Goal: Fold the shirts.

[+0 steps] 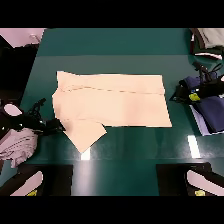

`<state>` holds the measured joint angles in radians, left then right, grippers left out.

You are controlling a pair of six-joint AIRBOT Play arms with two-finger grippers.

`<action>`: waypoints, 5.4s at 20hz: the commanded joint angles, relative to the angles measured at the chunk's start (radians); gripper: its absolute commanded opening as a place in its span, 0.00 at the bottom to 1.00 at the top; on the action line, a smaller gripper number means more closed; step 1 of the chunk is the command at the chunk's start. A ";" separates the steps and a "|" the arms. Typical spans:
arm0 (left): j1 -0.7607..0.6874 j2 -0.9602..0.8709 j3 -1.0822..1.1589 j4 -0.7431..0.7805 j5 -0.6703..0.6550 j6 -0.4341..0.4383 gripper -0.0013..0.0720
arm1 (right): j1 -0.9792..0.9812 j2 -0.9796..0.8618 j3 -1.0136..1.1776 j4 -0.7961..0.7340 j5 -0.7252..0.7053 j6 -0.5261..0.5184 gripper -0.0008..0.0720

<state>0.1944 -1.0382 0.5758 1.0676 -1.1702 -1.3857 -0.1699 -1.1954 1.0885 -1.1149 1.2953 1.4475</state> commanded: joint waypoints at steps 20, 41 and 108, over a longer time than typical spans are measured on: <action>-0.115 -0.004 0.015 -0.028 0.097 0.032 0.06 | -0.167 0.099 -0.219 0.042 0.083 -0.052 0.44; -0.115 -0.004 0.034 -0.028 0.077 0.032 0.06 | -0.151 -0.025 -0.422 0.049 -0.129 -0.122 0.03; -0.282 -0.318 0.684 0.107 0.111 -0.099 0.07 | -0.112 -0.381 -0.074 0.364 -0.138 -0.313 0.22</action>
<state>-0.0875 -1.3552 1.2629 1.1908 -1.0416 -1.4853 -0.3092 -1.5677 1.0088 -0.7654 1.1683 1.1557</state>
